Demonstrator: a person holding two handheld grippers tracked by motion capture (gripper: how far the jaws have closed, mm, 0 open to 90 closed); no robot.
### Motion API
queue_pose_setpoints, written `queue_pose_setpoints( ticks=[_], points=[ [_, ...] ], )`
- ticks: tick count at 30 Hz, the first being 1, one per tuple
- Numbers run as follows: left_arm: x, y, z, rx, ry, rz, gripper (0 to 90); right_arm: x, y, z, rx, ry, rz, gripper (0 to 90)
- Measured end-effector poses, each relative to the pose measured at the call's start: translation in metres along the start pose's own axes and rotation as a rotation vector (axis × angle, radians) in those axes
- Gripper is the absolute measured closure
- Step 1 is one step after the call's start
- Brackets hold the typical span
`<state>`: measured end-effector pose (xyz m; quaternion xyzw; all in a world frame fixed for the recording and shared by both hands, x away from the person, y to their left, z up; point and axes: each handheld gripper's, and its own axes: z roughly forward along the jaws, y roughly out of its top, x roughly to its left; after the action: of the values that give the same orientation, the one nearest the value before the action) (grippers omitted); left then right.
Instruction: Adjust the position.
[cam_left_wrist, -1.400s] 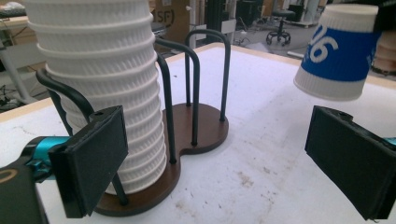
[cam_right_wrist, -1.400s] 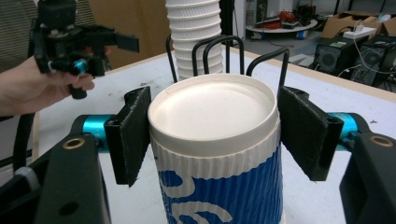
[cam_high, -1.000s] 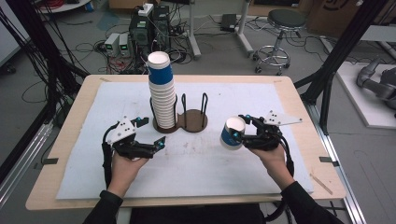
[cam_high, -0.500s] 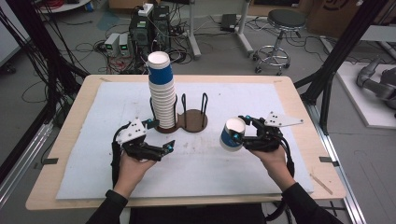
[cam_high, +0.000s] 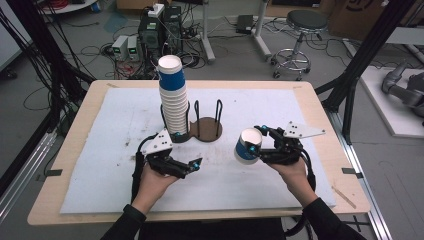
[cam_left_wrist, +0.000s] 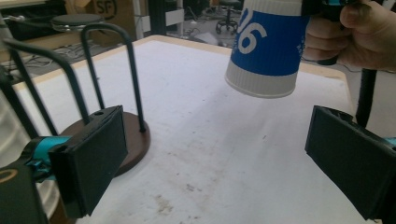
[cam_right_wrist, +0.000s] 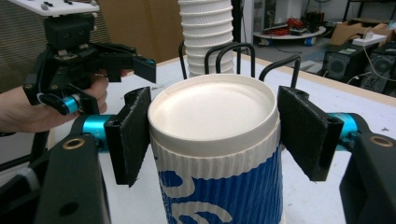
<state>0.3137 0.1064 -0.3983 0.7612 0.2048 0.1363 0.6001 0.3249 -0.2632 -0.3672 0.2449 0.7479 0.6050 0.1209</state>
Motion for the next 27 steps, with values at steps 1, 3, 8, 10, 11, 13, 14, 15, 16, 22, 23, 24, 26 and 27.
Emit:
queue_pose_setpoints(
  ticks=[1, 3, 8, 10, 11, 13, 14, 15, 16, 22, 23, 24, 26, 27],
  points=[
    [-0.001, 0.000, 0.002, 0.002, -0.010, 0.001, 5.9, 0.001, 0.000, 0.000, 0.001, 0.006, 0.002, 30.0],
    [-0.003, 0.000, 0.008, 0.005, -0.041, -0.005, 5.9, 0.001, 0.000, 0.000, -0.003, 0.013, 0.004, 30.0],
    [-0.009, -0.001, 0.021, 0.012, -0.093, -0.008, 5.9, 0.002, 0.000, 0.002, -0.011, 0.040, 0.012, 30.0],
    [-0.012, -0.002, 0.027, 0.018, -0.114, -0.010, 5.9, 0.002, 0.000, 0.003, -0.008, 0.053, 0.020, 30.0],
    [-0.013, -0.002, 0.029, 0.022, -0.128, -0.014, 5.9, 0.003, -0.001, 0.003, -0.008, 0.061, 0.022, 30.0],
    [-0.015, -0.003, 0.035, 0.025, -0.152, -0.019, 5.9, 0.004, -0.001, 0.005, -0.011, 0.074, 0.023, 30.0],
    [-0.017, -0.004, 0.039, 0.023, -0.163, -0.025, 5.9, 0.005, -0.001, 0.005, -0.008, 0.082, 0.025, 30.0],
    [-0.018, -0.004, 0.041, 0.025, -0.170, -0.023, 5.9, 0.006, -0.001, 0.006, -0.007, 0.090, 0.022, 30.0],
    [-0.019, -0.004, 0.043, 0.026, -0.174, -0.021, 5.9, 0.006, -0.001, 0.007, -0.007, 0.091, 0.019, 30.0],
    [-0.026, -0.005, 0.056, 0.012, -0.207, -0.010, 5.9, 0.011, -0.002, 0.010, 0.003, 0.125, 0.017, 30.0],
    [-0.027, -0.005, 0.058, 0.014, -0.213, -0.007, 5.9, 0.012, -0.002, 0.011, 0.005, 0.128, 0.020, 30.0],
    [-0.028, -0.005, 0.059, 0.015, -0.218, -0.006, 5.9, 0.012, -0.002, 0.011, 0.005, 0.132, 0.016, 30.0],
    [-0.030, -0.006, 0.063, 0.017, -0.223, -0.001, 5.9, 0.014, -0.003, 0.013, 0.008, 0.147, 0.017, 30.0],
    [-0.031, -0.006, 0.065, 0.018, -0.227, 0.005, 5.9, 0.015, -0.003, 0.014, 0.010, 0.152, 0.018, 30.0]
  ],
)
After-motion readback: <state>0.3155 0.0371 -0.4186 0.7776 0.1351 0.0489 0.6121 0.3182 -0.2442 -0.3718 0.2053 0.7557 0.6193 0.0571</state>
